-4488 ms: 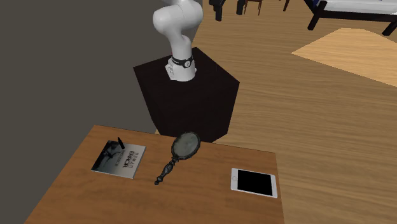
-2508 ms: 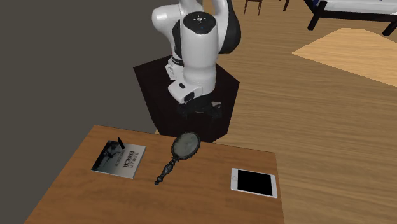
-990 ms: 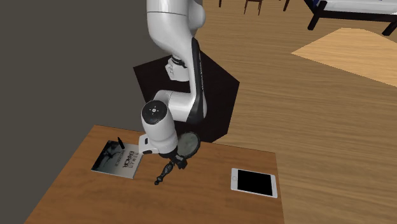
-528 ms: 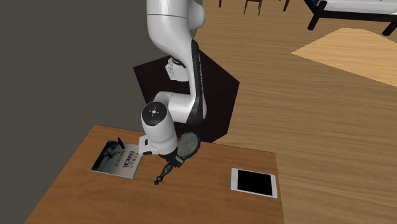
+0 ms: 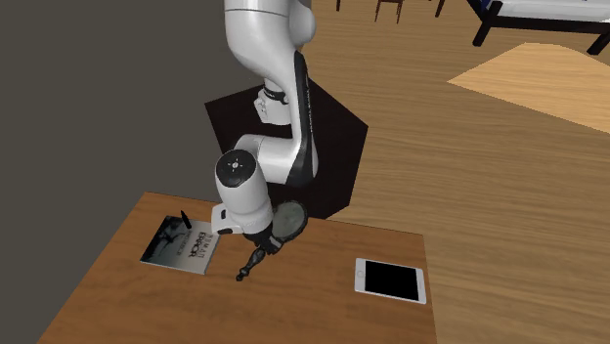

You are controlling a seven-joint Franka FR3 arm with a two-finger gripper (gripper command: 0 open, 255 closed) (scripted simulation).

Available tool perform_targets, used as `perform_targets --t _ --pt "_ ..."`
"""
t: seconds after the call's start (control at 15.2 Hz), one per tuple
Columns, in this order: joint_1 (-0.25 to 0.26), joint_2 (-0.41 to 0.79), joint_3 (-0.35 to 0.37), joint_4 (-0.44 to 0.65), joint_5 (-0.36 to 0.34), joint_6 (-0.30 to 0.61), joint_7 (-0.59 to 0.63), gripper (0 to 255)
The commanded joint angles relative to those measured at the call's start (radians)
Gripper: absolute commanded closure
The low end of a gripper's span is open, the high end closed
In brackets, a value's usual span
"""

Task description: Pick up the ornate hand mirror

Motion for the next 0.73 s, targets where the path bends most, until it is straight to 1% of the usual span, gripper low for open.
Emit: perform_targets --t 0.0,0.66 --pt "0.004 -0.022 -0.005 -0.007 -0.005 -0.015 0.003 255" --pt "0.025 -0.14 -0.035 -0.026 -0.042 -0.113 0.03 255"
